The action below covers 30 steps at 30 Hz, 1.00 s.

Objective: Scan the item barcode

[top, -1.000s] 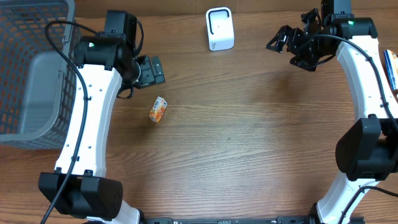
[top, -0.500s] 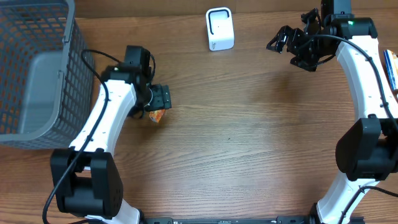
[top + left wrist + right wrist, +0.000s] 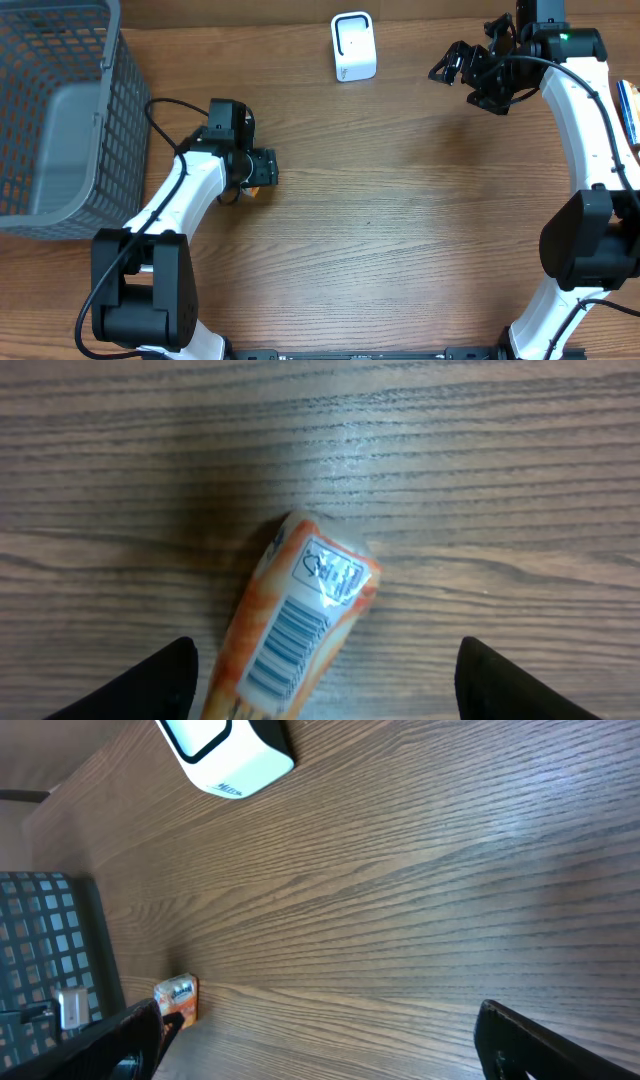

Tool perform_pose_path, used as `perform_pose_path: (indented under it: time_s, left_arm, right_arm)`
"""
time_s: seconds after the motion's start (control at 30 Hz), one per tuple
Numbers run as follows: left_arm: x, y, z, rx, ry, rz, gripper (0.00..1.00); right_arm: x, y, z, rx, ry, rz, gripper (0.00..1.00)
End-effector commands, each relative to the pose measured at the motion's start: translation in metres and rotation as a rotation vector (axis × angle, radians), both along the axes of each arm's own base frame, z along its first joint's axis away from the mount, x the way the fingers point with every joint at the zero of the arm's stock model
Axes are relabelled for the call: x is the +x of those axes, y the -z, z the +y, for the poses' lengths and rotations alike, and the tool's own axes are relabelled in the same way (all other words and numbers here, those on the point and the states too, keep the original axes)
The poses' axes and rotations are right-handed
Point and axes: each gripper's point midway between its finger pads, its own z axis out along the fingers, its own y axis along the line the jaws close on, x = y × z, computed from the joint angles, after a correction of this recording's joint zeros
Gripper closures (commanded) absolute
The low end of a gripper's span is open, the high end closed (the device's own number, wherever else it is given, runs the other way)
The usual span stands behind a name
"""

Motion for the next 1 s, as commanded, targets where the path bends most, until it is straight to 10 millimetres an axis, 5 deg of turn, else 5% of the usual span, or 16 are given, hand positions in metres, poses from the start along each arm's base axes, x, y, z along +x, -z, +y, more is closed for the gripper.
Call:
perform_pose_path:
  time_s: [0.0,0.37,0.7,0.97]
  left_arm:
    - [-0.005,0.008,-0.002,-0.009,0.019,0.007,0.3]
    - [-0.006,-0.001,-0.039,-0.23,0.041,0.018,0.96]
    - [-0.001,-0.001,-0.035,-0.237,-0.061,0.017,0.96]
    - [0.026,-0.069,-0.113,-0.719,0.04,-0.068,0.96]
  right_arm:
    - [0.002,-0.003,-0.001,-0.006,-0.003,-0.015,0.0]
    - [0.002,-0.003,-0.001,-0.006,-0.003,-0.015,0.0]
    - [0.002,-0.003,-0.001,-0.006,-0.004,-0.015,0.0]
    - [0.002,-0.003,-0.001,-0.006,-0.003,-0.015,0.0]
